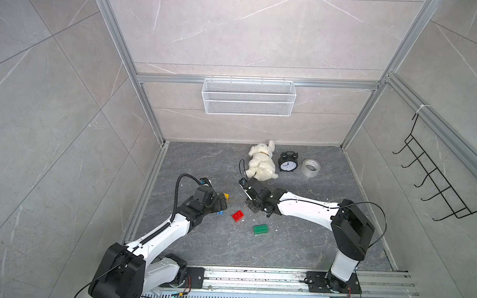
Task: Assemble the letter r with lego
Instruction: Assemble the lego brick with the lego brick.
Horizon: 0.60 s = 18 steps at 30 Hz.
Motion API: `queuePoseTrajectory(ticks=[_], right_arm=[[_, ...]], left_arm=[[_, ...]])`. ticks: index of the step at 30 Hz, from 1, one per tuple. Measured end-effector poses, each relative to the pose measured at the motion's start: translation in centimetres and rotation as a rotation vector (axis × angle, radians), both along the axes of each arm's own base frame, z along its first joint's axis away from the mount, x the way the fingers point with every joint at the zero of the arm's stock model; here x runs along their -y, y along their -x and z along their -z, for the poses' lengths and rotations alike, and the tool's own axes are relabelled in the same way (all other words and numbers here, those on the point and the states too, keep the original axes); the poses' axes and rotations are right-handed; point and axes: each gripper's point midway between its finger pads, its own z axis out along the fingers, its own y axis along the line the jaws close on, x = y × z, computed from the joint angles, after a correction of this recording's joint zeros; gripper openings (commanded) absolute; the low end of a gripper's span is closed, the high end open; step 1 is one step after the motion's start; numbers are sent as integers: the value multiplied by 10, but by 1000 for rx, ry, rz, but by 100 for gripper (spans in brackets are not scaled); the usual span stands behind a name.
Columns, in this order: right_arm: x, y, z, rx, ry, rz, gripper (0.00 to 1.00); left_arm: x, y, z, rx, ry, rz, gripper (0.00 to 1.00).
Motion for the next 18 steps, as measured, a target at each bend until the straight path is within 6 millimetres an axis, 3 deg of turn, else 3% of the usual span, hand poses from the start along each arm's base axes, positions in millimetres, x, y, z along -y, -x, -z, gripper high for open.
queuePoseTrajectory(ticks=[5,18], right_arm=[[10,-13,2,-2,-94,104,25],[15,-15,3,-2,-177,186,24]], left_arm=[[0,0,0,1,1,0,96],[0,0,4,-12,-5,1,96]])
